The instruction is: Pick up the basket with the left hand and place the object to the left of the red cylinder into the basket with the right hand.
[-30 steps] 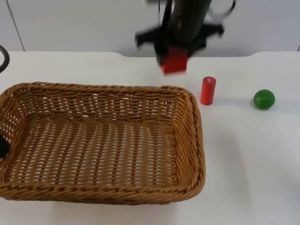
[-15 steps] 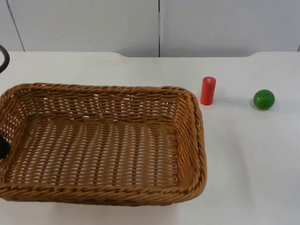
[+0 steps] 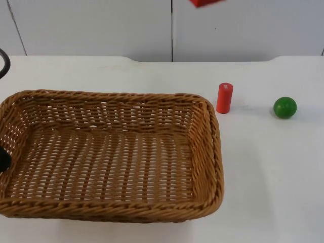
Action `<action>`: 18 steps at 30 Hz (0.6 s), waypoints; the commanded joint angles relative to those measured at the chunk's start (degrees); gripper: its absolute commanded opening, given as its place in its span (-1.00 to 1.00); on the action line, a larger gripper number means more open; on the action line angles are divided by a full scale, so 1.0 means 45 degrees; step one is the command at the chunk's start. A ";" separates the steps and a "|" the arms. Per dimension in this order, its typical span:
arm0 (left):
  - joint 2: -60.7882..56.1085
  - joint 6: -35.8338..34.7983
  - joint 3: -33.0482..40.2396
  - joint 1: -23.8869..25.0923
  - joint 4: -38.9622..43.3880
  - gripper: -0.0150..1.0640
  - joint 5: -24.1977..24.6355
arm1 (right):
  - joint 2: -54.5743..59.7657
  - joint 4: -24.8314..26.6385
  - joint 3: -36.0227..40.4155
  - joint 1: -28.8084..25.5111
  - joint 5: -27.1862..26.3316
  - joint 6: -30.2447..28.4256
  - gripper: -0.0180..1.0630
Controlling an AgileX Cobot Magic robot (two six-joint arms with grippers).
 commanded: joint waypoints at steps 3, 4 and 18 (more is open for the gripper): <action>-0.0135 -0.0043 0.0036 0.0042 -0.0283 -0.98 0.0281 | -0.1142 0.0019 0.2155 0.0628 -0.1374 -0.0089 -0.97; -0.0135 -0.0043 0.0036 0.0042 -0.0283 -0.98 0.0281 | -0.1271 0.0019 0.2717 0.0819 -0.1659 -0.0089 -0.97; -0.0135 -0.0106 0.0036 0.0042 -0.0283 -0.98 0.0281 | -0.1272 0.2732 0.3833 0.0996 -0.3054 -0.3377 -0.97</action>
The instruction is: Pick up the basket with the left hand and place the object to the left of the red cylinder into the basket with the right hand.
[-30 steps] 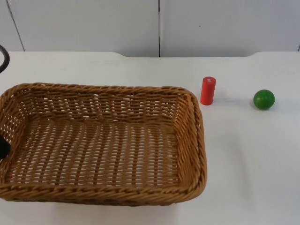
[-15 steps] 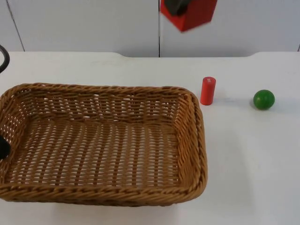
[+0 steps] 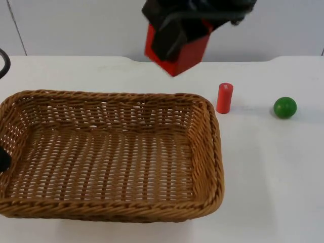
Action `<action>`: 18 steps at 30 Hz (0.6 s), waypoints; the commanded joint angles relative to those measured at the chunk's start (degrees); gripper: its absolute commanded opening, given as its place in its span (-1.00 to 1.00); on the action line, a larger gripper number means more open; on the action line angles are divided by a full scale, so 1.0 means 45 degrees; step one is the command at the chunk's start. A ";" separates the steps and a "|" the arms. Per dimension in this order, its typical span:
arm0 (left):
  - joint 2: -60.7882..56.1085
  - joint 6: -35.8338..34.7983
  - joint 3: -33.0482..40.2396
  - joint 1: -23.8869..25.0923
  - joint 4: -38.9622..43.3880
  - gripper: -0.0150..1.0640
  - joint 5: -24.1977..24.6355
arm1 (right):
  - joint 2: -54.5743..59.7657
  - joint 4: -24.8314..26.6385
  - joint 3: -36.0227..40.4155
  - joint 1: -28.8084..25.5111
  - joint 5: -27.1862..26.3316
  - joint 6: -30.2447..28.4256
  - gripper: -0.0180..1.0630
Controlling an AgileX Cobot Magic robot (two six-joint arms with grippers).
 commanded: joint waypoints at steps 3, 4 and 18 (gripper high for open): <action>-0.0135 -0.0078 0.0036 0.0042 -0.0283 -0.98 0.0256 | -0.0207 0.1150 0.0718 0.0090 -0.0840 -0.1728 -0.97; -0.0135 -0.0078 0.0036 0.0042 -0.0283 -0.98 0.0256 | -0.0207 0.1326 0.0970 0.0090 -0.1093 -0.1968 -0.97; -0.0135 -0.0067 0.0036 0.0042 -0.0365 -0.98 0.0256 | -0.0207 0.1637 0.3516 0.0090 -0.3742 -0.2910 -0.52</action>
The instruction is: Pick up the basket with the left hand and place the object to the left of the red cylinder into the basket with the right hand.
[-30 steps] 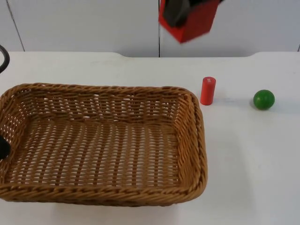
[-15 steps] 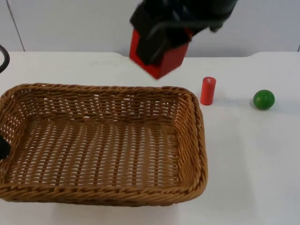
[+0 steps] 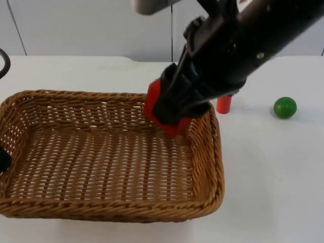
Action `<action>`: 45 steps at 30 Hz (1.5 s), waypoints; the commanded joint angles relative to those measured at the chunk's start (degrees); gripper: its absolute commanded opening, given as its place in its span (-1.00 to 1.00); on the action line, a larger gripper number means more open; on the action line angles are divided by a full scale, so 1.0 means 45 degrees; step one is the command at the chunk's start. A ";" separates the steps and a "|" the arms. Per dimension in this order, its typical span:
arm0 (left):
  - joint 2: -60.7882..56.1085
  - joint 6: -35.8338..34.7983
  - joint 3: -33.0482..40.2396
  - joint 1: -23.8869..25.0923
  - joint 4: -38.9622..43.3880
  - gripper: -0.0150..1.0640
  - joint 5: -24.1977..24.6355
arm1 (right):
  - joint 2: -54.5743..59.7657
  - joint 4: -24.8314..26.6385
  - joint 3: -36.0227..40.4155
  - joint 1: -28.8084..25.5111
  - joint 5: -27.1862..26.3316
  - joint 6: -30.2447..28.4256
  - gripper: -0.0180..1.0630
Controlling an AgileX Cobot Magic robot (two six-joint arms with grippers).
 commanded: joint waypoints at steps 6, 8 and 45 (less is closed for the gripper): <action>-0.0112 -0.0042 0.0036 0.0042 -0.0420 -0.98 0.0256 | 0.0147 0.0124 0.0364 0.0090 -0.0816 -0.0181 -0.26; -0.0112 -0.0042 0.0036 0.0042 -0.0454 -0.98 0.0256 | 0.0534 0.0271 0.0364 0.0090 -0.0840 -0.0181 -0.17; -0.0112 -0.0042 0.0036 0.0042 -0.0535 -0.98 0.0256 | -0.8533 0.0050 0.0364 0.0090 0.3060 -0.0181 0.43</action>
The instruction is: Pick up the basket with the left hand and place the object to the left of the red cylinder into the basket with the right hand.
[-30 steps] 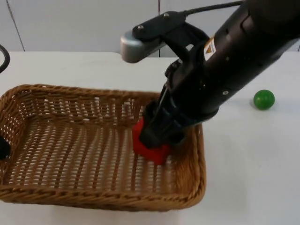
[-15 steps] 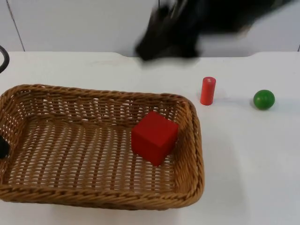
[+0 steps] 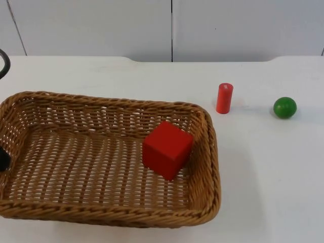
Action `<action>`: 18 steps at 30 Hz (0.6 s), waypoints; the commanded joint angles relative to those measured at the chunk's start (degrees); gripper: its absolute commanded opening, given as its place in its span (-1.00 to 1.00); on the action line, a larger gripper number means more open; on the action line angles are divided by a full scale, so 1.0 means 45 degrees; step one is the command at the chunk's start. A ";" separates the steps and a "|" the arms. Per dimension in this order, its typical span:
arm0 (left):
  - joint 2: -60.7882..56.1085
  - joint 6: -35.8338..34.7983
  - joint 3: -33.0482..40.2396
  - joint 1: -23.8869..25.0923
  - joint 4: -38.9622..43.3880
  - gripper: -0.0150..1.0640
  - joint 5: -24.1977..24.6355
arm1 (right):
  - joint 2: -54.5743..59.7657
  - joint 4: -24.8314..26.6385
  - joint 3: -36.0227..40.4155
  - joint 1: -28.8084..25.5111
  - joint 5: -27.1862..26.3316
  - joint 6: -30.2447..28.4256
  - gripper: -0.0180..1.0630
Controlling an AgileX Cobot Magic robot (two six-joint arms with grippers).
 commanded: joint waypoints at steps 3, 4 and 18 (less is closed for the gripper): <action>-0.0112 -0.0015 0.0036 0.0042 -0.0581 -0.98 0.0394 | -0.0219 -0.0054 0.0001 0.0090 0.0621 -0.0102 0.43; -0.0112 -0.0015 0.0036 0.0042 -0.0581 -0.98 0.0394 | -0.0219 -0.0054 0.0001 0.0090 0.0641 -0.0075 0.43; 0.1296 -0.0343 -0.0289 -0.1027 -0.1298 -0.98 -0.1691 | -0.0219 -0.0054 0.0001 0.0090 0.0665 0.0181 0.43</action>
